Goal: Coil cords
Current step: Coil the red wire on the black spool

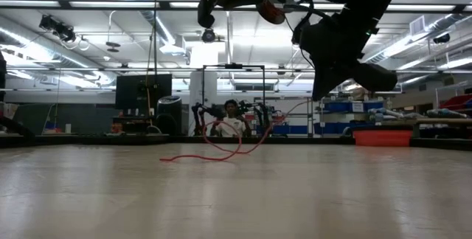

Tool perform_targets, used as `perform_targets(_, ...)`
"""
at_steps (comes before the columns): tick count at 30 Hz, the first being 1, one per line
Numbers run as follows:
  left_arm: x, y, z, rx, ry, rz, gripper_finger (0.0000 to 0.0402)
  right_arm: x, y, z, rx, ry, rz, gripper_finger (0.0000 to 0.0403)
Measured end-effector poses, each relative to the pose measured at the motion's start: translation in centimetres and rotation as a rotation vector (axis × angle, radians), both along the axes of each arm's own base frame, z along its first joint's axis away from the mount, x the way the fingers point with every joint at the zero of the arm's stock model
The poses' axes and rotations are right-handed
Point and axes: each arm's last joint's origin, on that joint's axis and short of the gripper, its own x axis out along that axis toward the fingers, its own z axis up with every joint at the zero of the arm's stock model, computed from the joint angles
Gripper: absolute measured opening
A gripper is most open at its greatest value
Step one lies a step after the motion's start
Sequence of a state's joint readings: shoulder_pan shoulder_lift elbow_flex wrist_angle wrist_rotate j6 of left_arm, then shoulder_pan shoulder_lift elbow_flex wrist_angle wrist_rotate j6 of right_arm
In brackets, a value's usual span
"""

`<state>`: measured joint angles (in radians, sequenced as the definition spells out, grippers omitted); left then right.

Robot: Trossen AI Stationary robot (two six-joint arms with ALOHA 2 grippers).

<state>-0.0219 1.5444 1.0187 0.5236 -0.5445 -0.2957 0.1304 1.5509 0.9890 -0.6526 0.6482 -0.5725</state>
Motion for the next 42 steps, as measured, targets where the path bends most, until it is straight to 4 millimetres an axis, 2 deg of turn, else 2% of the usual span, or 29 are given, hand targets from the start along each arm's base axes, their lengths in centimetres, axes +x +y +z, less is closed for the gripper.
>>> perform_targets(4, 0.0, 0.0, -0.1, 0.001, 0.007, 0.0, 0.0, 0.2, 0.8, 0.0, 0.051, -0.046, 0.002, 0.0001)
perform_targets(9, 0.0, 0.0, -0.1, 0.002, 0.013, 0.0, 0.0, 0.1, 2.0, 0.1, 0.028, -0.061, 0.026, 0.0004)
perform_targets(12, 0.0, 0.0, -0.2, 0.003, 0.025, 0.0, 0.0, -0.1, 2.8, 0.2, 0.018, -0.108, -0.019, 0.0013)
perform_targets(17, 0.0, 0.0, -0.3, 0.003, 0.035, 0.0, 0.0, -1.1, 4.0, 2.0, 0.112, -0.263, -0.163, 0.0024)
perform_targets(20, 0.0, 0.0, -0.3, 0.003, 0.033, 0.0, 0.0, -2.2, 4.4, 2.7, 0.093, -0.249, -0.163, 0.0024)
perform_targets(24, 0.0, 0.0, -0.3, 0.003, 0.029, 0.0, 0.0, -3.2, 4.3, 2.7, 0.035, -0.183, -0.163, 0.0026)
perform_targets(29, 0.0, 0.0, -0.2, 0.001, 0.02, 0.001, 0.0, -3.0, 3.8, 2.8, 0.102, -0.298, -0.307, 0.0048)
perform_targets(34, 0.0, 0.0, -0.2, 0.0, 0.022, -0.009, 0.0, -3.0, 2.7, 2.3, 0.125, -0.336, -0.409, 0.0085)
perform_targets(42, 0.0, -0.1, -0.3, -0.003, 0.027, -0.026, 0.0, -3.7, 1.7, 1.5, 0.187, -0.453, -0.457, 0.0116)
